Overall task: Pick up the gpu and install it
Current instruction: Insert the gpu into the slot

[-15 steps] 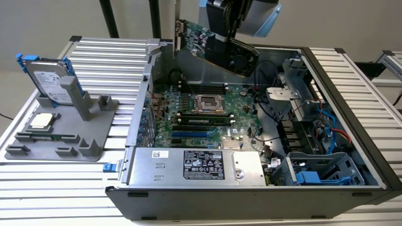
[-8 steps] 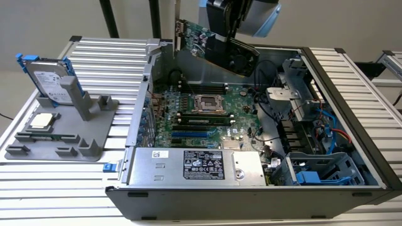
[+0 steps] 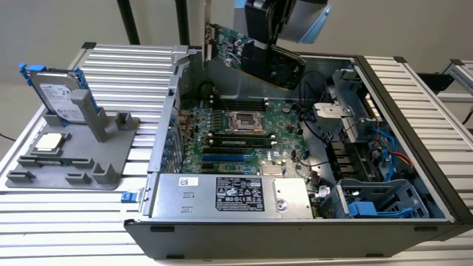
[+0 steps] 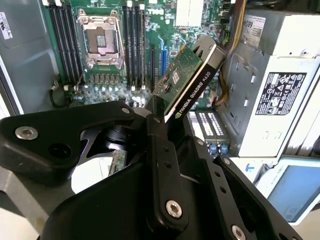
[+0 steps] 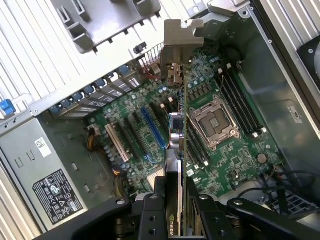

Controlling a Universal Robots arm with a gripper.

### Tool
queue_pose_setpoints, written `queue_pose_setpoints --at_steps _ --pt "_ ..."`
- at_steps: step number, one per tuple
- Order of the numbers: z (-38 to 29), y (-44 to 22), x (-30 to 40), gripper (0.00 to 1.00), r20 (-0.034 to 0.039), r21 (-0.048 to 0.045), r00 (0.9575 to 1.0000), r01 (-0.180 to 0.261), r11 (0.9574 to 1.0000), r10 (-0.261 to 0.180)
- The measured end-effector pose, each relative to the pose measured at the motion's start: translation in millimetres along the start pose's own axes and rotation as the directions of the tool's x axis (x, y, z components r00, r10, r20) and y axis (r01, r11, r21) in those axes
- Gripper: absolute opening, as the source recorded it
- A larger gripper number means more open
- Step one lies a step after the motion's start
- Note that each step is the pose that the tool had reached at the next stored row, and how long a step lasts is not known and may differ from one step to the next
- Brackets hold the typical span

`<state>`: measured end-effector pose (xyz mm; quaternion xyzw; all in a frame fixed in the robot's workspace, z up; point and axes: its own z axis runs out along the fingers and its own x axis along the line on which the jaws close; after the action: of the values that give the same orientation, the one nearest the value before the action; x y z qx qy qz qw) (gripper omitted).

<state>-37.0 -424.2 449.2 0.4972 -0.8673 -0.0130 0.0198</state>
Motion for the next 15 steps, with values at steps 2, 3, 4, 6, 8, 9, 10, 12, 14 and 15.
queue_pose_setpoints --at_steps 2,3,4,6,8,9,10,12,14,15 --pt "0.0 0.0 0.0 0.00 -0.0005 0.0003 0.9999 0.014 0.9999 -0.014" --pt "0.0 0.0 0.0 0.00 -0.0008 0.0005 0.9998 0.020 0.9998 -0.020" --pt "0.0 0.0 0.0 0.00 -0.0011 0.0006 0.9997 0.026 0.9997 -0.026" --pt "0.0 0.0 0.0 0.00 -0.0016 0.0008 0.9993 0.038 0.9993 -0.038" --pt "0.0 0.0 0.0 0.00 -0.0019 0.0010 0.9990 0.045 0.9990 -0.045" --pt "0.0 0.0 0.0 0.00 -0.0021 0.0010 0.9988 0.049 0.9988 -0.049" --pt "0.0 0.0 0.0 0.00 -0.0023 0.0011 0.9985 0.054 0.9985 -0.054" --pt "0.0 0.0 0.0 0.00 -0.0027 0.0013 0.9979 0.064 0.9979 -0.064" --pt "0.0 0.0 0.0 0.00 -0.0033 0.0015 0.9970 0.077 0.9970 -0.077" --pt "0.0 0.0 0.0 0.00 -0.0036 0.0017 0.9965 0.084 0.9965 -0.084"
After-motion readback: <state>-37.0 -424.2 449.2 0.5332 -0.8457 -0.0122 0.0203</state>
